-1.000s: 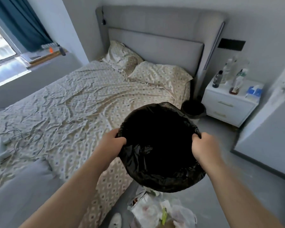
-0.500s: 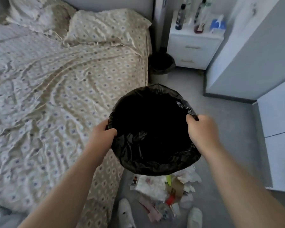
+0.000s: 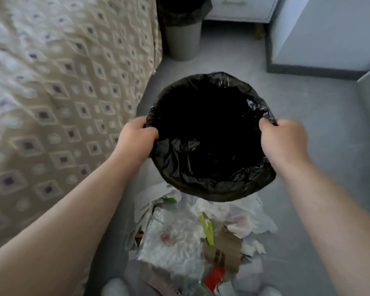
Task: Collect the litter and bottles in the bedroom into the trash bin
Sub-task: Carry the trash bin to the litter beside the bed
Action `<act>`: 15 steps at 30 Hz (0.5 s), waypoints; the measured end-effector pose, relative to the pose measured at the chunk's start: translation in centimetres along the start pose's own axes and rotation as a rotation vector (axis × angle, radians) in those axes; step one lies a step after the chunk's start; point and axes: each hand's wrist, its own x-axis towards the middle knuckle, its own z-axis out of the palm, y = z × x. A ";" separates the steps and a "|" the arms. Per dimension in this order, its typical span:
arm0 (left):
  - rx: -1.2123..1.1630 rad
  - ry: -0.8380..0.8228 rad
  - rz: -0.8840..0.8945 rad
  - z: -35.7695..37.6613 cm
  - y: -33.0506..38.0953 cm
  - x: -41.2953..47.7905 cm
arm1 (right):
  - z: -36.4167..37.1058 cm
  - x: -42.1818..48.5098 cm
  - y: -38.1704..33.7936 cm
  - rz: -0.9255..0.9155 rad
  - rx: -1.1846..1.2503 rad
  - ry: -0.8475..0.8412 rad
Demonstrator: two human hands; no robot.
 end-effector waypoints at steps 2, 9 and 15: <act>-0.006 0.010 0.047 1.9 -1.6 1.8 | 1.6 1.1 2.1 -0.005 0.024 0.030; -0.015 -0.037 0.164 5.5 -3.8 3.9 | 2.8 2.7 6.9 0.024 0.113 0.077; 0.004 -0.117 0.236 10.9 -2.8 -0.1 | -3.0 1.2 12.0 0.067 0.104 0.120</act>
